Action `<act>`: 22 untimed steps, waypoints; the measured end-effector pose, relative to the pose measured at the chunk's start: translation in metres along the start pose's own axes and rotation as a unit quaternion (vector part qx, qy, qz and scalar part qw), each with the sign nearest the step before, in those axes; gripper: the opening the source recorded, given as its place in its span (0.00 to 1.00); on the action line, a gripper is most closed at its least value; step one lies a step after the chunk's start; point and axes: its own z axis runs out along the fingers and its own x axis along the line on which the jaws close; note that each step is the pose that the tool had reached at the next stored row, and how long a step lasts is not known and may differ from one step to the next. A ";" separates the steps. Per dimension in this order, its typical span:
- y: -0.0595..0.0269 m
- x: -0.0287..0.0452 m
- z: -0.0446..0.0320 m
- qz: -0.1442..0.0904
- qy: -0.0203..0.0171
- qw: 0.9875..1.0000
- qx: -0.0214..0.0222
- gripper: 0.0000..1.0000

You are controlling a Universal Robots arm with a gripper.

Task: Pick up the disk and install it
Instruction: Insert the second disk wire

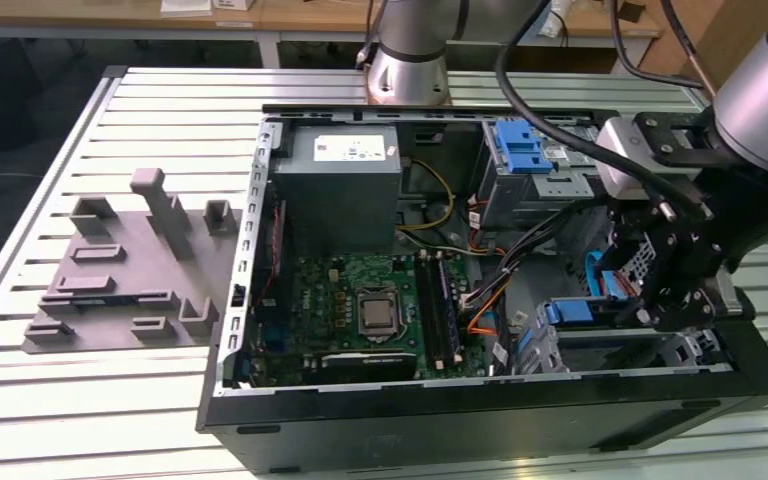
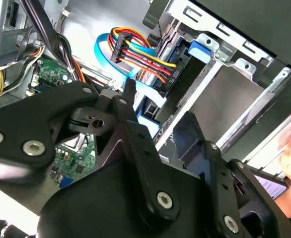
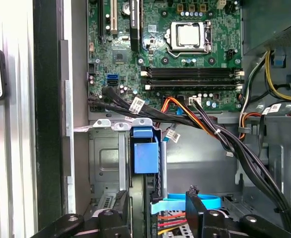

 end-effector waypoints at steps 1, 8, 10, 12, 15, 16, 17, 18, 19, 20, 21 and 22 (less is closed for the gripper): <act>0.0000 -0.0001 -0.0021 0.000 0.000 1.000 0.000 0.58; 0.0001 -0.0007 -0.0131 0.000 0.000 1.000 -0.001 0.44; 0.0000 -0.0007 -0.0131 0.000 0.000 1.000 -0.001 0.44; 0.0000 -0.0007 -0.0133 0.000 0.000 1.000 -0.001 0.33; 0.0000 -0.0008 -0.0133 0.000 0.000 1.000 -0.001 0.21; 0.0000 -0.0008 -0.0133 0.000 0.000 1.000 -0.001 0.15; 0.0000 -0.0007 -0.0133 0.000 0.000 1.000 -0.001 0.15; 0.0000 -0.0007 -0.0131 0.000 0.000 1.000 -0.001 0.15; 0.0000 -0.0007 -0.0129 0.000 0.000 1.000 -0.001 0.11; 0.0000 -0.0007 -0.0127 0.000 0.000 1.000 -0.001 0.11; 0.0000 -0.0007 -0.0126 0.000 0.000 1.000 -0.001 0.11; 0.0000 -0.0007 -0.0122 0.000 0.000 1.000 -0.001 0.11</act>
